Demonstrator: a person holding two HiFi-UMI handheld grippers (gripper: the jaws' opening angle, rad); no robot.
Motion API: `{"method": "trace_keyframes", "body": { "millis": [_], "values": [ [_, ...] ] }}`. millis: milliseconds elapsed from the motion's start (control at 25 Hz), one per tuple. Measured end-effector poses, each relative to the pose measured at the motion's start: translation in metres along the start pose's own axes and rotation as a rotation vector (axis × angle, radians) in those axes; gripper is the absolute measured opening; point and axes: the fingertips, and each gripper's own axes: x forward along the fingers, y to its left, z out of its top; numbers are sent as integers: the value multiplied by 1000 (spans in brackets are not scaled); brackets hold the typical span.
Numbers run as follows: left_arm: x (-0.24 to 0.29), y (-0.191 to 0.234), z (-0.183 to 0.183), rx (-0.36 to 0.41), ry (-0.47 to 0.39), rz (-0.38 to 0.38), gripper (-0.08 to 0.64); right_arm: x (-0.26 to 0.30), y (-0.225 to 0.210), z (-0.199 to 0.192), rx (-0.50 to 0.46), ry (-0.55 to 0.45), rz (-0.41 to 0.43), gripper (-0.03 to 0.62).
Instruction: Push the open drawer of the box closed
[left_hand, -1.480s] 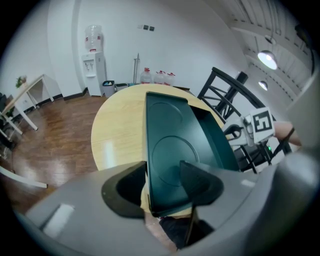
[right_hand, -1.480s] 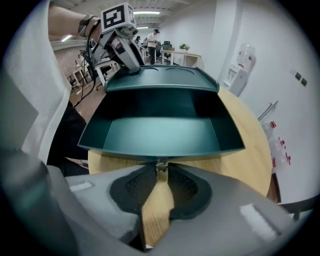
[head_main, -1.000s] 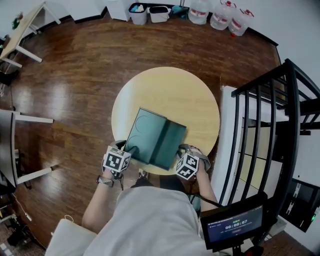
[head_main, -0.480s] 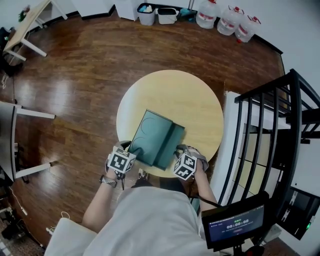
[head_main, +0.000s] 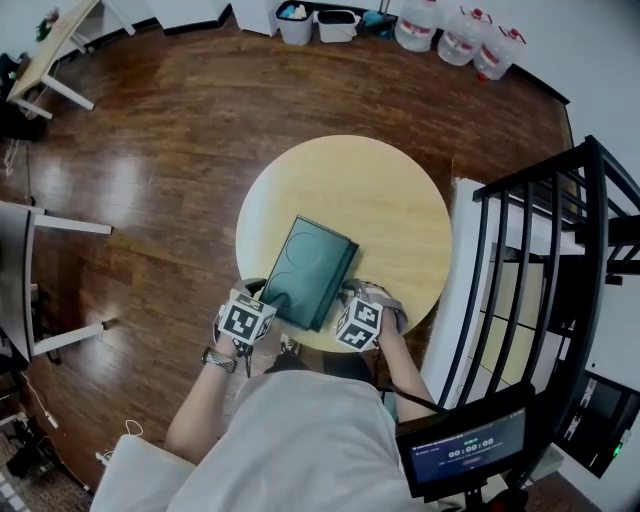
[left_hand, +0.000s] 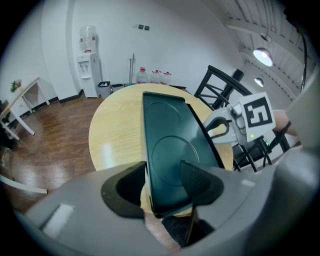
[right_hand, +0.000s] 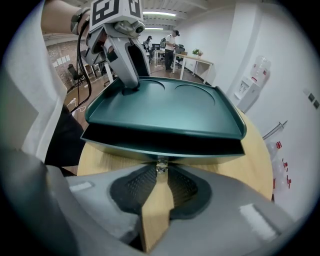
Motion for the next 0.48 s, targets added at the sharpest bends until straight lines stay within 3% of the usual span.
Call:
{"method": "trace_keyframes", "body": {
  "millis": [480],
  "values": [
    [2,-1,2,-2,-6,-3,236,7,-5,20,3,9,-2,75]
  ]
}}
